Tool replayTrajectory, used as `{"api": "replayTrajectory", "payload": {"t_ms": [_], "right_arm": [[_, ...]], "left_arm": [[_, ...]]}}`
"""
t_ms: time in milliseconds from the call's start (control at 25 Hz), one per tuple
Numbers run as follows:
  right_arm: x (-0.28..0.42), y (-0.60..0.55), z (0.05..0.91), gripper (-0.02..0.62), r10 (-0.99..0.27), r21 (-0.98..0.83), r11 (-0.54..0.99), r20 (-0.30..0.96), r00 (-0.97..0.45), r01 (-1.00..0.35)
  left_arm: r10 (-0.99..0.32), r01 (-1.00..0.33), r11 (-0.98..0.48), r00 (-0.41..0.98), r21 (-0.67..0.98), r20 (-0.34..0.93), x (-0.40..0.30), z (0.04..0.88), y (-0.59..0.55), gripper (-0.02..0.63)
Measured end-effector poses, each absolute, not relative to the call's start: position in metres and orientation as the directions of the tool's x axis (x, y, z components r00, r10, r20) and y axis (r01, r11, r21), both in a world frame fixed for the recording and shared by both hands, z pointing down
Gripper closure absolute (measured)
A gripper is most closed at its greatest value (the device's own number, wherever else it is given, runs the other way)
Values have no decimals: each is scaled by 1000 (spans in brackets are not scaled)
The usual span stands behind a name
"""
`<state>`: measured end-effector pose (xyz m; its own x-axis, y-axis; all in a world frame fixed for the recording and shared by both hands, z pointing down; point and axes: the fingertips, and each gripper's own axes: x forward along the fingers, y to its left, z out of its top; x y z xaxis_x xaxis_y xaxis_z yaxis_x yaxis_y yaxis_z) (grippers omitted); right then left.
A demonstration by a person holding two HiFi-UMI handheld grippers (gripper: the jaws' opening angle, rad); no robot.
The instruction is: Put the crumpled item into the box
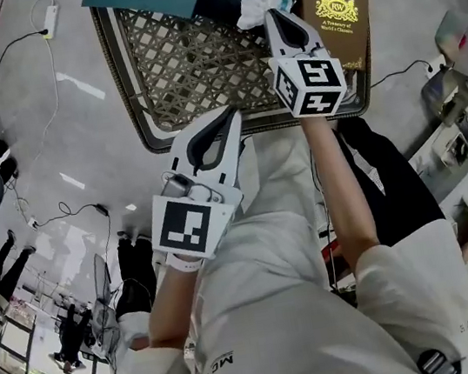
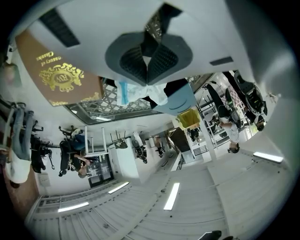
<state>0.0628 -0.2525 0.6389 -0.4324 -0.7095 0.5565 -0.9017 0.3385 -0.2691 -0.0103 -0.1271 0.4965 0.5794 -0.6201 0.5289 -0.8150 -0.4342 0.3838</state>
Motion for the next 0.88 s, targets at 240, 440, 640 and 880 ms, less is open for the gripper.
{"api": "replayTrajectory", "payload": {"t_ms": [240, 440, 640, 880], "right_arm": [[64, -254, 651, 575, -690, -290, 328, 576, -438, -899], [67, -254, 644, 575, -706, -286, 318, 565, -427, -904], [69, -249, 628, 576, -718, -272, 321, 556, -420, -907], [70, -237, 598, 575, -733, -267, 319, 539, -415, -909]], "left_arm": [[-616, -815, -430, 579, 388, 534, -10, 498, -127, 581], [-617, -815, -431, 579, 387, 533, -13, 498, -128, 581], [-620, -807, -444, 591, 390, 517, -14, 491, -127, 581], [-621, -797, -472, 604, 376, 500, -20, 473, -122, 581]]}}
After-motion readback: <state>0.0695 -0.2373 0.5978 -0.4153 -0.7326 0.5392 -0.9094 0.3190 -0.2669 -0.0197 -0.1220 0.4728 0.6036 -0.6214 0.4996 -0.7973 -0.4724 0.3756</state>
